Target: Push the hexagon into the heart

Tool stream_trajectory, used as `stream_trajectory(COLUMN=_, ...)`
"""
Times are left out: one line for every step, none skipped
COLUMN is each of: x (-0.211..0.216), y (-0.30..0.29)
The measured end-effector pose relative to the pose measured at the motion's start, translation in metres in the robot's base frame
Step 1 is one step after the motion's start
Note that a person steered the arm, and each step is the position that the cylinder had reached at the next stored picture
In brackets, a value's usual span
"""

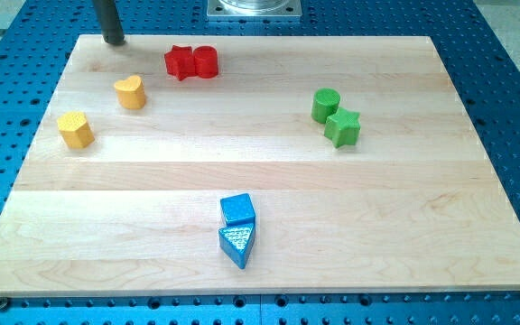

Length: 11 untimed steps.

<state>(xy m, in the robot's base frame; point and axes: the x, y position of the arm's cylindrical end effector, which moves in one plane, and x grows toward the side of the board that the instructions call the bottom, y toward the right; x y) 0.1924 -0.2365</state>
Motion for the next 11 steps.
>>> stream_trajectory(x=0.000, y=0.000)
stream_trajectory(x=0.002, y=-0.015)
stream_trajectory(x=0.068, y=-0.068)
stream_trajectory(x=0.112, y=-0.067)
stream_trajectory(x=0.219, y=-0.057)
stream_trajectory(x=0.232, y=-0.058)
stream_trajectory(x=0.244, y=-0.019)
stream_trajectory(x=0.244, y=0.012)
stream_trajectory(x=0.215, y=0.001)
stream_trajectory(x=0.218, y=0.010)
stream_trajectory(x=0.195, y=0.011)
